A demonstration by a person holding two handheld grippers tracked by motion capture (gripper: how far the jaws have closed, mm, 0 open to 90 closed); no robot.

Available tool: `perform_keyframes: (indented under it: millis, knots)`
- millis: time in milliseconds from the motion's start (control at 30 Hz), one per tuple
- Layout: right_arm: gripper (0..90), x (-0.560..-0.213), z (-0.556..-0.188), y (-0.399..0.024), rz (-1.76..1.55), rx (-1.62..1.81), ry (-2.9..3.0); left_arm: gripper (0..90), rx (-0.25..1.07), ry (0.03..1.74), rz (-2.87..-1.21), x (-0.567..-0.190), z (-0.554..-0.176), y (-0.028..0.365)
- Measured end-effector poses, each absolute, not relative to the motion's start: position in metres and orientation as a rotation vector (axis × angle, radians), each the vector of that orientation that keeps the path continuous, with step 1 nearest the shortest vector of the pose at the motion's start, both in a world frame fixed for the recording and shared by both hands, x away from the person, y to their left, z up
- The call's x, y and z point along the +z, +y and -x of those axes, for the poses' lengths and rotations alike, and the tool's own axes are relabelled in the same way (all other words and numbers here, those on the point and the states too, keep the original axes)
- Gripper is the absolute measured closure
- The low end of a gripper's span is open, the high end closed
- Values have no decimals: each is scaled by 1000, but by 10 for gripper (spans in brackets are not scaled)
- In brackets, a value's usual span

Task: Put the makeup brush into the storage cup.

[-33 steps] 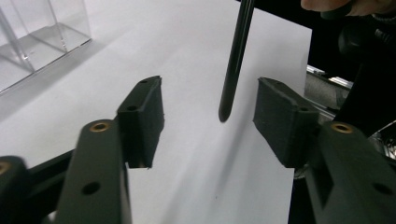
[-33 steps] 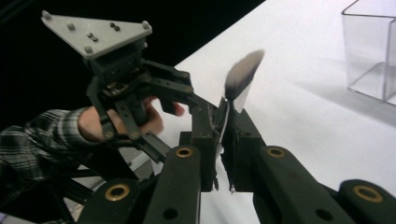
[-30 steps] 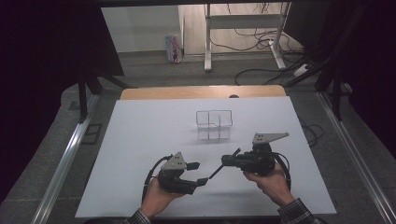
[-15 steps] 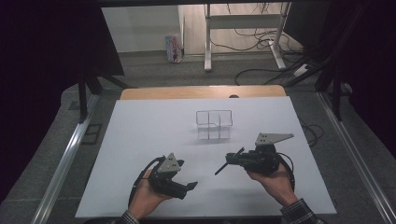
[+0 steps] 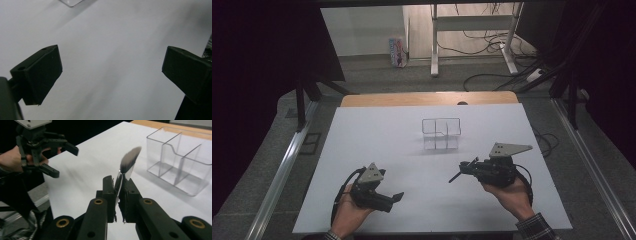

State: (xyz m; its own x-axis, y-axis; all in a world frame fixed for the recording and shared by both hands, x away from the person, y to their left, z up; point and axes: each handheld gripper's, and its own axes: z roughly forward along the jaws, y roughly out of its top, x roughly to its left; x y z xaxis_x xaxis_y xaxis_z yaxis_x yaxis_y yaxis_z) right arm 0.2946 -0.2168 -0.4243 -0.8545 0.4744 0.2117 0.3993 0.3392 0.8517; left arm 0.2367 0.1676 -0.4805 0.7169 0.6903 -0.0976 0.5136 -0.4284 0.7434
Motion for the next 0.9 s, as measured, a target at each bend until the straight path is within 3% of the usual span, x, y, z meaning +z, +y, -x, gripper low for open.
perform_keyframes:
  millis: [533, 900]
  knots:
    - [829, -424, -300, -230, -873, 1500, 2405, 17, 372, 1058, -2030, -489, -230, 208]
    - [829, -422, -303, -232, -870, 1499, 2378, 18, 418, 1095, -2065, -493, -225, 222]
